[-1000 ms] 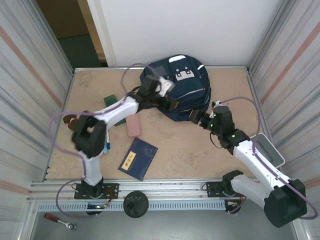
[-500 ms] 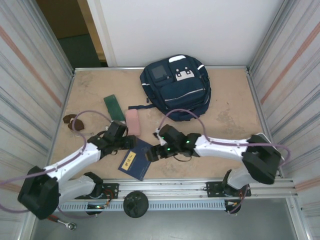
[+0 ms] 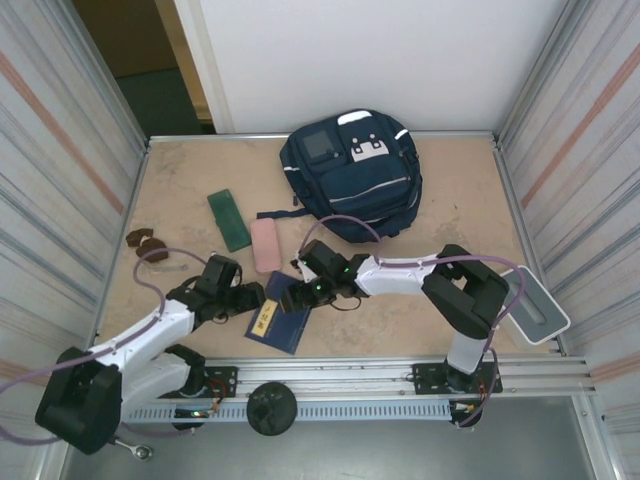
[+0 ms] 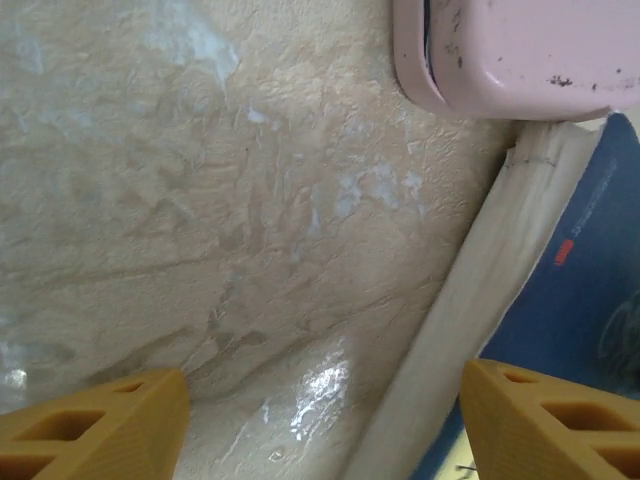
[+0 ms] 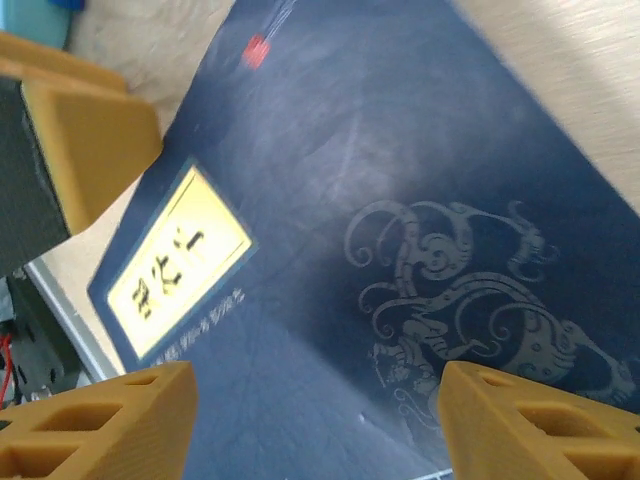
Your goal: Pack books, pencil case, and school supplies into a backpack
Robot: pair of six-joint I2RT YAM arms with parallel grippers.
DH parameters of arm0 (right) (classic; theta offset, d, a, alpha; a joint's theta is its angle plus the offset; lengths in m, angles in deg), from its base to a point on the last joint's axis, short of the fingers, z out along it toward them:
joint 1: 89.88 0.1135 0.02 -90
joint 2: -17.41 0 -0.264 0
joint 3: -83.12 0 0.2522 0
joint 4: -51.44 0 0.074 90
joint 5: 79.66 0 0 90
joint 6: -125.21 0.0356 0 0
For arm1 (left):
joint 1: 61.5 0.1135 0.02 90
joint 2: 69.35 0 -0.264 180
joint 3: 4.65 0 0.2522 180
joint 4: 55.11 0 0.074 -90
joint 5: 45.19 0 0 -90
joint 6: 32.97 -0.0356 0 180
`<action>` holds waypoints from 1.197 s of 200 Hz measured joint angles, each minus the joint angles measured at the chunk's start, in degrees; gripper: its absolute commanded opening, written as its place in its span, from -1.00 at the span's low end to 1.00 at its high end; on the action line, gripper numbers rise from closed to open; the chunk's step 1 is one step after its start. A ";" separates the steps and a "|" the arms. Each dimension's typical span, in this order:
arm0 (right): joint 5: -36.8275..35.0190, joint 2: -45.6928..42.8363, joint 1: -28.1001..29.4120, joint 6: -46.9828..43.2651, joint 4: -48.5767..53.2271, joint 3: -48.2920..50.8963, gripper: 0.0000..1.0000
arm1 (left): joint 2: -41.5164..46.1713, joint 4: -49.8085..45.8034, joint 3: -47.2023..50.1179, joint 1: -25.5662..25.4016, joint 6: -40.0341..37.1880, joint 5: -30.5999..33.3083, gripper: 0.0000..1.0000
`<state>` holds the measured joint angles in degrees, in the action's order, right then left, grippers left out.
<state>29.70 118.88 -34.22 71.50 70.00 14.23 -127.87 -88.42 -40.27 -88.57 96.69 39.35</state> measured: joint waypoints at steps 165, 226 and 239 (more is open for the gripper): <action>-7.34 -31.04 -18.16 0.26 14.32 18.14 0.67 | -13.90 12.37 -11.23 -19.63 -3.85 3.98 0.49; -7.30 -27.47 -14.97 8.15 8.39 18.73 0.28 | -24.22 12.61 -16.98 -15.67 -9.22 -3.93 0.31; -7.17 -25.40 -14.01 9.20 6.62 18.71 0.23 | -25.86 12.61 -17.38 -15.67 -9.66 -4.61 0.22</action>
<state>22.53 93.48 -48.23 80.70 76.63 32.94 -153.73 -75.81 -57.65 -104.24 87.03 34.74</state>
